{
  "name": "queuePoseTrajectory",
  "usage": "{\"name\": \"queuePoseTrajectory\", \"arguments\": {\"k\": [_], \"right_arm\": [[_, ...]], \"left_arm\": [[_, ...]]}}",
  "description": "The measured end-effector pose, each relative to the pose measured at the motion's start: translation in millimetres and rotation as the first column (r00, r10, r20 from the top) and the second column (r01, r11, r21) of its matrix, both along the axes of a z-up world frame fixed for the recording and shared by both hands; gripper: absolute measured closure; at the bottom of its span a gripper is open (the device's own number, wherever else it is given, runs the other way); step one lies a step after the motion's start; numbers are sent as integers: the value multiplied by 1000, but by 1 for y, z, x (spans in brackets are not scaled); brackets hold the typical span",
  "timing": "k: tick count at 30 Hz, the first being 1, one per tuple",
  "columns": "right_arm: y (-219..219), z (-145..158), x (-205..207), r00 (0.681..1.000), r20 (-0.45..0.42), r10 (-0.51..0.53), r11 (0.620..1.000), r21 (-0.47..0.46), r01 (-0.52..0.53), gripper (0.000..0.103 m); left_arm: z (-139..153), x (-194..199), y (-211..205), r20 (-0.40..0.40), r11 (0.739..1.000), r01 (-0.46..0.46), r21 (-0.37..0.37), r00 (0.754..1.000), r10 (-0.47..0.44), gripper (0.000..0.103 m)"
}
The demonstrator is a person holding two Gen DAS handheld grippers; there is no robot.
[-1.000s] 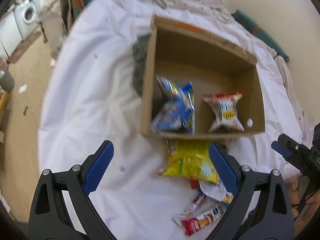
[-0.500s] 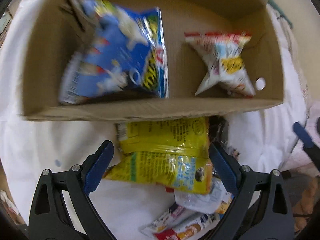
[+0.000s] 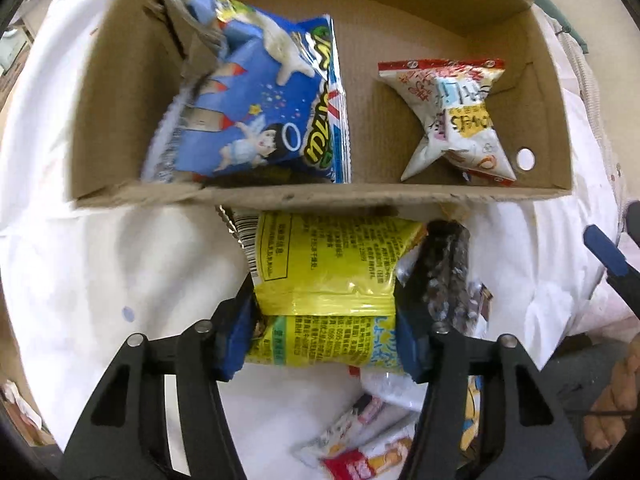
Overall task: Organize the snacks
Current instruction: 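Grasp the yellow snack bag with the left gripper, then grasp the brown-wrapped wafer bar with the right gripper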
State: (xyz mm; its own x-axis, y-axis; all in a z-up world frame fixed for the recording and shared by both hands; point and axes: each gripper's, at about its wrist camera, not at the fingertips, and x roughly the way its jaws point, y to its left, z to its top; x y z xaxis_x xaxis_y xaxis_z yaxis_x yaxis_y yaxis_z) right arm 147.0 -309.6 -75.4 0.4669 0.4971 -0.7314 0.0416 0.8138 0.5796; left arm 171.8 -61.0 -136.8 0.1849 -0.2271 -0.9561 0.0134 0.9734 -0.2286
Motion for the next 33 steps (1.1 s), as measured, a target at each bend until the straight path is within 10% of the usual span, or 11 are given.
{"name": "queuePoseTrajectory", "arguments": {"k": [11, 13, 20, 33], "right_arm": [[-2, -33, -6, 983, -175, 64, 984, 177, -33, 24], [-2, -44, -6, 969, -234, 83, 972, 233, -27, 43], [6, -87, -12, 907, -417, 56, 989, 149, 8, 55], [37, -87, -11, 928, -358, 106, 994, 73, -85, 87]], "left_arm": [[66, -41, 27, 99, 999, 27, 26, 995, -29, 47], [73, -47, 36, 117, 999, 12, 33, 993, -16, 47], [75, -52, 65, 149, 998, -60, 27, 987, 55, 47], [74, -50, 67, 131, 995, -79, -64, 988, 87, 47]]}}
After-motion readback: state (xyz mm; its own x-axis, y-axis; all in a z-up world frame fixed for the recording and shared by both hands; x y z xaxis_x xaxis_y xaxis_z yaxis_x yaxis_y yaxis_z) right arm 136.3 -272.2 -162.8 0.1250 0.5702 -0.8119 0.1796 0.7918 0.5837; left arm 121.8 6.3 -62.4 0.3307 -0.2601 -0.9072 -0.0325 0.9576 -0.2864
